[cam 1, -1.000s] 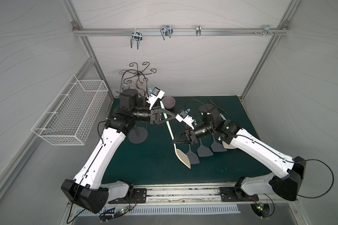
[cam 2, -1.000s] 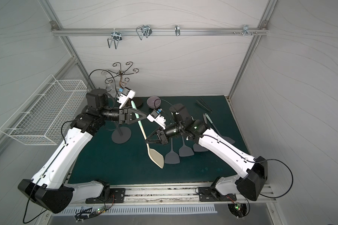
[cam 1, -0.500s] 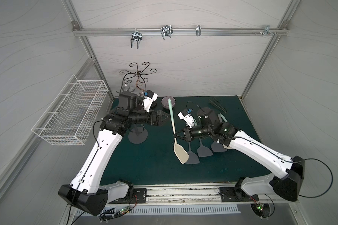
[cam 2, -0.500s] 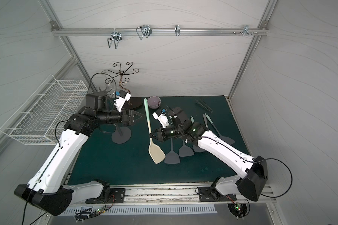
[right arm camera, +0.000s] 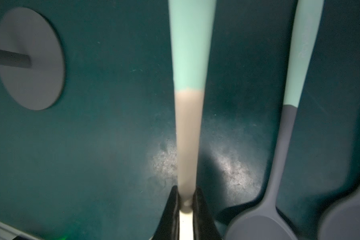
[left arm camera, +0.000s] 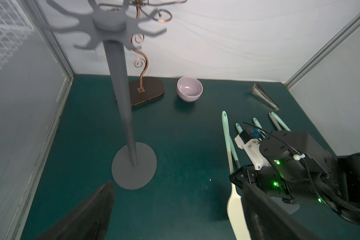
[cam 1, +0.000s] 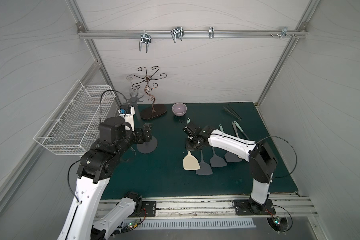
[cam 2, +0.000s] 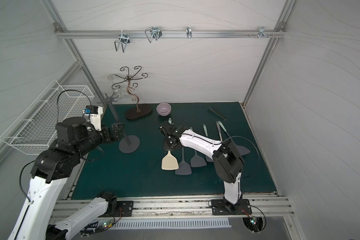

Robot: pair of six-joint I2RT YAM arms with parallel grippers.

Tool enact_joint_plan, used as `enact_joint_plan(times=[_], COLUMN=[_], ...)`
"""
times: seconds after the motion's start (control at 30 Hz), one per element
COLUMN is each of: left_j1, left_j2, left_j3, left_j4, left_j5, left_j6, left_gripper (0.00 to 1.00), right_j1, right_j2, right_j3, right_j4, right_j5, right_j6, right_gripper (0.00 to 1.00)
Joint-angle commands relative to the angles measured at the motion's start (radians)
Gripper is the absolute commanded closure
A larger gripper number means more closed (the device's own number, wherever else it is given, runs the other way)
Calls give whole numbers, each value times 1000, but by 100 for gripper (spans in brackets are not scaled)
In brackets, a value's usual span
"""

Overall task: Take the spatula off the kitchen utensil rack
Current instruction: Place the spatula at the center of the board.

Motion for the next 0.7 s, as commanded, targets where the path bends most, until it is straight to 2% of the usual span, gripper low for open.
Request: enact_joint_plan(times=[0.0, 0.4, 0.57, 0.6, 0.67], left_j1=[1, 1, 1, 1, 1], left_j2=[-6, -14, -21, -21, -21], left_j3=[-27, -83, -91, -90, -85], left_j4=[12, 21, 20, 18, 12], left_j5=[9, 9, 6, 5, 0], left_j6=[-9, 9, 13, 15, 22], left_gripper=[1, 1, 1, 1, 1], right_j1=[14, 26, 28, 28, 28], right_j2=[42, 169, 201, 206, 211], right_j3=[61, 105, 105, 106, 105], right_j4=[-59, -75, -83, -83, -87], right_j5=[23, -6, 25, 29, 37], right_j6=[58, 116, 152, 154, 156], right_gripper=[100, 100, 100, 95, 78])
